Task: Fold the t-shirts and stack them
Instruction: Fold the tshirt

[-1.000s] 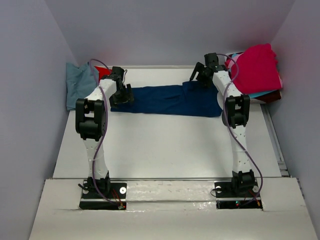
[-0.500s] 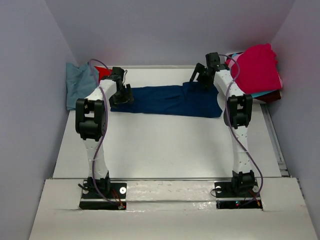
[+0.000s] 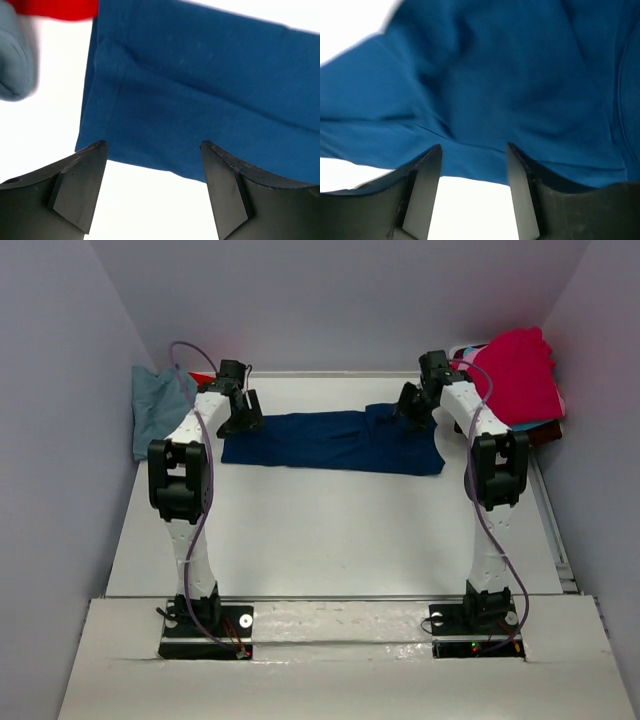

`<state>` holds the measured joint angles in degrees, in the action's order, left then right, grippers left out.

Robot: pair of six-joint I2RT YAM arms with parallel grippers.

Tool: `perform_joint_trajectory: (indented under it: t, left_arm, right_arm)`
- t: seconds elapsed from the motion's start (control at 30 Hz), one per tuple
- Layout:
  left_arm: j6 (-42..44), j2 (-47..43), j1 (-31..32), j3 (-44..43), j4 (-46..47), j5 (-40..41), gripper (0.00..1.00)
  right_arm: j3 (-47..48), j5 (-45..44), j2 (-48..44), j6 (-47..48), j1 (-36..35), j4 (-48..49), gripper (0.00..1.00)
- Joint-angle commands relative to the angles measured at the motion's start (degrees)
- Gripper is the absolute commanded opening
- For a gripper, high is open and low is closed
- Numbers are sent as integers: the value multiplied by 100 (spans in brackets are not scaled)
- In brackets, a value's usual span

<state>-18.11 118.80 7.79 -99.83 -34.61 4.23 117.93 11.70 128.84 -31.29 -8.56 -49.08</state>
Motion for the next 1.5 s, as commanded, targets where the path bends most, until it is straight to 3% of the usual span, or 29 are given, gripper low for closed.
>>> perform_joint_trajectory:
  t: [0.0,0.13,0.27,0.73,1.17,1.47]
  left_arm:
    - [35,256,12,-572,-28,254,85]
    - [44,477,12,-827,-63,201,85]
    - [44,670,12,-828,-28,157,84]
    - [-237,276,65,402,271,104,80]
    - [-430,-243,65,1369,376,175,60]
    - [-545,-595,65,1835,236,-44,43]
  right_arm:
    - [-981,69,-490,-9,30,-111,51]
    - [-1377,69,-570,-35,30,-32,35]
    - [-1501,-10,-631,-53,30,-14,28]
    - [-2063,34,-807,-123,30,179,24]
    - [-2406,95,-632,-211,30,390,24]
    - [-1897,-98,-307,-360,30,74,24]
